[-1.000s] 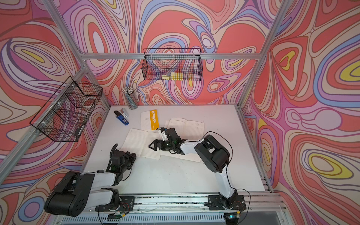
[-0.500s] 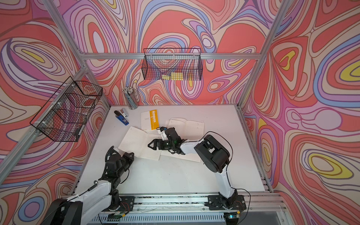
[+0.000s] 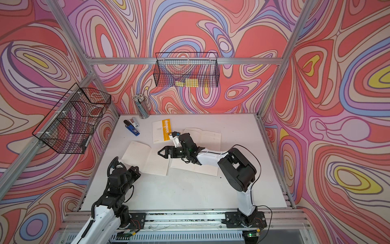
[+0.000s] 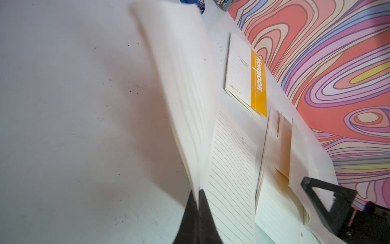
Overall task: Close the notebook
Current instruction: Close the notebook at the center of the board.
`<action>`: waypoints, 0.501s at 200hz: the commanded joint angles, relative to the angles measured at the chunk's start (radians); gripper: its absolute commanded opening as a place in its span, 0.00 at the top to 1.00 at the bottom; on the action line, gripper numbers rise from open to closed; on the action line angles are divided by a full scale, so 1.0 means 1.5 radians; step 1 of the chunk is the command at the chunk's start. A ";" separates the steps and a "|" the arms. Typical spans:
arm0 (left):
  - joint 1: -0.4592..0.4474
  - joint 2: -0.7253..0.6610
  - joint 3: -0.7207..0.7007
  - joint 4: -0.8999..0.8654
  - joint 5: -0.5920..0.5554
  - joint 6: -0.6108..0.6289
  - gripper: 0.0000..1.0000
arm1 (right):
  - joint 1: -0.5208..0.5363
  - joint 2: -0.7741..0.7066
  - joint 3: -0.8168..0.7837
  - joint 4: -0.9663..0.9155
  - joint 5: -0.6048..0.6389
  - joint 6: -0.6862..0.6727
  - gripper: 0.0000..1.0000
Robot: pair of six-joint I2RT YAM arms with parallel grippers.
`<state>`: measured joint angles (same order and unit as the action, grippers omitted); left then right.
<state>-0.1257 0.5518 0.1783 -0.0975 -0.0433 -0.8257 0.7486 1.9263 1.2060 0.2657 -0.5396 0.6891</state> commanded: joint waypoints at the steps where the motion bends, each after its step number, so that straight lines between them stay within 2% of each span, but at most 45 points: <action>1: -0.007 0.036 0.041 -0.043 -0.012 0.085 1.00 | 0.003 -0.028 0.028 -0.051 0.009 -0.023 0.02; 39: -0.016 0.108 0.086 -0.044 -0.020 0.167 1.00 | 0.002 -0.028 0.056 -0.075 -0.010 -0.013 0.02; 66: -0.031 0.158 0.146 -0.087 -0.070 0.210 1.00 | -0.005 -0.033 0.056 -0.071 -0.016 -0.005 0.02; 100: -0.044 0.223 0.180 -0.083 -0.084 0.222 1.00 | -0.009 -0.038 0.050 -0.074 -0.020 -0.003 0.02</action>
<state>-0.1696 0.8322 0.4137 -0.1841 -0.1169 -0.5465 0.7422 1.9083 1.2758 0.1635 -0.5571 0.6819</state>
